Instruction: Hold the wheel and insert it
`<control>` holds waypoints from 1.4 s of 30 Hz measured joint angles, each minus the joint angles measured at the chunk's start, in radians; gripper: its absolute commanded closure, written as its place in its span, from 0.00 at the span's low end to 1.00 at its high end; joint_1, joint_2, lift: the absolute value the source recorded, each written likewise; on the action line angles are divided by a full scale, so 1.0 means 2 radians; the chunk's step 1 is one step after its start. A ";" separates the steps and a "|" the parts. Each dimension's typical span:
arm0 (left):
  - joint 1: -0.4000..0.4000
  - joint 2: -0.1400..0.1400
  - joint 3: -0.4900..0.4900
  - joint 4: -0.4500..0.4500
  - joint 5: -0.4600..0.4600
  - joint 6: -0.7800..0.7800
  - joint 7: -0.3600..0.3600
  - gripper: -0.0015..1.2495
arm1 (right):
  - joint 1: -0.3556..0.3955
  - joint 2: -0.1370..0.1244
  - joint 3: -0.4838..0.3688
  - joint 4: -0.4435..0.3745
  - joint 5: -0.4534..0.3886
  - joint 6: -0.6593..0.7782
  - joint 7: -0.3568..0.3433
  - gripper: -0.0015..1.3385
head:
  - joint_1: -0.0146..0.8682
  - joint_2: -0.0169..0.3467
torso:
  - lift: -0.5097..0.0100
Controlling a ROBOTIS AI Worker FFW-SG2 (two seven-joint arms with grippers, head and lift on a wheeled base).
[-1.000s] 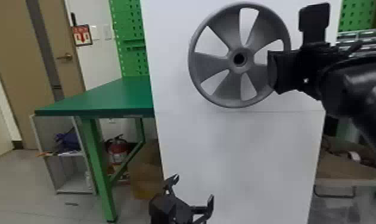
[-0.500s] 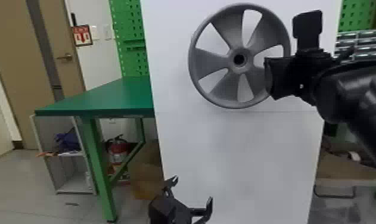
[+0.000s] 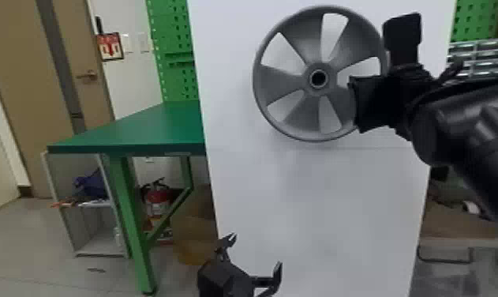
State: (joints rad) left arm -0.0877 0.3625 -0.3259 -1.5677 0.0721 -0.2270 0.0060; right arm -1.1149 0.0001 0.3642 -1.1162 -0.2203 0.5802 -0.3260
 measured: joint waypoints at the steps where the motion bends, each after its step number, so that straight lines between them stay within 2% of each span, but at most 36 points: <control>1: 0.000 0.000 -0.001 0.000 0.001 0.000 0.001 0.08 | 0.000 0.000 0.000 0.000 0.001 0.000 0.000 0.86 | 0.41 0.90 | 0.05; 5: -0.001 0.001 -0.003 0.000 0.003 0.000 0.003 0.08 | 0.001 0.000 -0.001 0.000 0.001 -0.001 0.000 0.86 | 0.41 0.90 | 0.05; 6: -0.002 0.002 -0.004 0.000 0.003 0.000 0.003 0.08 | 0.001 0.000 -0.001 0.001 0.001 -0.002 0.000 0.83 | 0.41 0.90 | 0.05; 13: -0.004 0.003 -0.005 0.000 0.005 0.000 0.003 0.08 | 0.004 0.000 0.004 -0.001 -0.015 -0.009 -0.002 0.38 | 0.41 0.90 | 0.05; 18: -0.002 0.004 -0.004 0.000 0.007 0.000 0.003 0.08 | 0.009 0.000 0.007 -0.014 -0.026 -0.011 -0.072 0.23 | 0.41 0.90 | 0.05; 21: -0.001 0.004 -0.003 -0.001 0.008 0.000 0.003 0.08 | 0.012 0.000 0.007 -0.024 -0.031 -0.008 -0.113 0.20 | 0.41 0.90 | 0.05; 25: 0.001 0.004 -0.003 -0.002 0.009 0.002 0.004 0.08 | 0.020 0.000 0.007 -0.043 -0.036 -0.004 -0.133 0.19 | 0.41 0.90 | 0.05; 42: 0.016 0.003 0.010 -0.023 0.013 0.030 0.020 0.08 | 0.097 0.000 0.012 -0.169 -0.049 -0.017 -0.065 0.20 | 0.41 0.90 | 0.05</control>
State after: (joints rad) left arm -0.0549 0.3681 -0.3067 -1.6141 0.0977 -0.1664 0.0451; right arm -0.9204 0.0000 0.3888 -1.4533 -0.3175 0.5471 -0.4570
